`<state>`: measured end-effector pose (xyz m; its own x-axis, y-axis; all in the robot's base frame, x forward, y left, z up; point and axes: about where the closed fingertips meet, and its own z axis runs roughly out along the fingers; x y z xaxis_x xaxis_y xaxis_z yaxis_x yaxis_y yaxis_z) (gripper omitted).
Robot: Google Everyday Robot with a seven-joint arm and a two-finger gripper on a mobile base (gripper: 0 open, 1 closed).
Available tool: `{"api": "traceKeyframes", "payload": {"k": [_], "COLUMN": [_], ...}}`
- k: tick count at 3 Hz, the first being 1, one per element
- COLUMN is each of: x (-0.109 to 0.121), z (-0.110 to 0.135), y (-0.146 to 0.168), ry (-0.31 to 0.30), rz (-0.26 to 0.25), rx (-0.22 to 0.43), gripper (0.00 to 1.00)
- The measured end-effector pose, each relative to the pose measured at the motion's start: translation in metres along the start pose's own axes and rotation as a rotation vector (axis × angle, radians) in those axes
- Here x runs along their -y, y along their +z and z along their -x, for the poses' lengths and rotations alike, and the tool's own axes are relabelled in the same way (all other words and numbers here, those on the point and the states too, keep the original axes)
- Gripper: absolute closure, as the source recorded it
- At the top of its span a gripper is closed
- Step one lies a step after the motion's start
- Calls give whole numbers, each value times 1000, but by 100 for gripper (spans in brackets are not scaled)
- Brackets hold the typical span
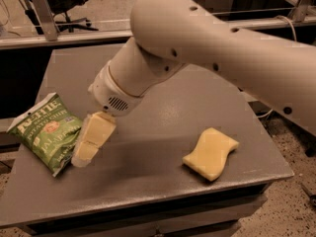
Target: Pick green jalapeno chip bag
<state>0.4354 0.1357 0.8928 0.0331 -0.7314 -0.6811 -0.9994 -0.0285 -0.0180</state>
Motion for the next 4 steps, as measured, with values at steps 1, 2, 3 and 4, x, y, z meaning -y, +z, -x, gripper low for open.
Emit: {"api": "traceKeyframes", "payload": {"k": [1,2,3,4], "x": [7,11,13,16], "z": [14,20,22,25], "y": [44,66,83,87], "ry": [29,60,104,134], "rz": [-4,6,28,40], "rx": [17,18,15,15], "gripper": [0,0,18,41]}}
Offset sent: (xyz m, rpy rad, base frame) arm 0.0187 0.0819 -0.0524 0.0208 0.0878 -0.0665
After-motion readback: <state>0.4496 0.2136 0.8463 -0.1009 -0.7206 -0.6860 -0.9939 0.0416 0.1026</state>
